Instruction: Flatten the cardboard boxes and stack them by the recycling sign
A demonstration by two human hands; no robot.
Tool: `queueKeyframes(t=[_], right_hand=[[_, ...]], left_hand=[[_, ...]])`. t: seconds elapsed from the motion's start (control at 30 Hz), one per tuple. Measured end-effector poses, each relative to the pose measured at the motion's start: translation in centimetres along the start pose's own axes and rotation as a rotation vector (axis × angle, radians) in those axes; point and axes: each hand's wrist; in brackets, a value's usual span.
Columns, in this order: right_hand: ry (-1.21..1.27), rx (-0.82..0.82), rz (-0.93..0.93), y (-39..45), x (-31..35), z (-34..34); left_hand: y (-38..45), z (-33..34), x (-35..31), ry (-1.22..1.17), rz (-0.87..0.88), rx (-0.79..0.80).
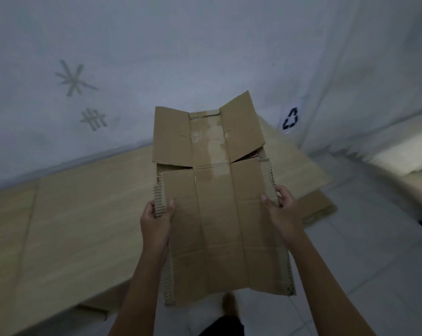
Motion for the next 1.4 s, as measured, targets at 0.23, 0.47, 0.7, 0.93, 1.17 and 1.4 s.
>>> queueKeyframes(t=[0.23, 0.47, 0.7, 0.93, 1.17, 1.4], right_hand=[[-0.045, -0.098, 0.021, 13.1, 0.2, -11.5], [-0.142, -0.115, 0.114, 27.9, 0.9, -22.5], [-0.166, -0.099, 0.14, 41.6, 1.0, -31.0], [-0.268, 0.034, 0.17, 60.4, -1.9, -39.7], [-0.429, 0.174, 0.317, 74.4, -5.3, -45.6], [-0.549, 0.287, 0.414, 84.0, -14.0, -44.2]], left_hand=[[2.7, 19.1, 1.3, 0.035, 0.038, 0.056], [4.8, 38.6, 3.2, 0.124, 0.046, 0.094], [7.4, 53.8, 2.5, 0.214, 0.049, 0.057], [9.8, 70.8, 5.6, 0.279, -0.051, -0.013], [11.2, 82.8, 10.4, 0.331, -0.25, -0.013], [13.0, 88.8, 20.5, 0.4, -0.408, -0.072]])
Point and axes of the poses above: each hand's wrist, its own y-axis towards the middle knuckle, its own z-axis out of the palm, x = y × z, and after that the axes turned 9 degrees about z, right-handed
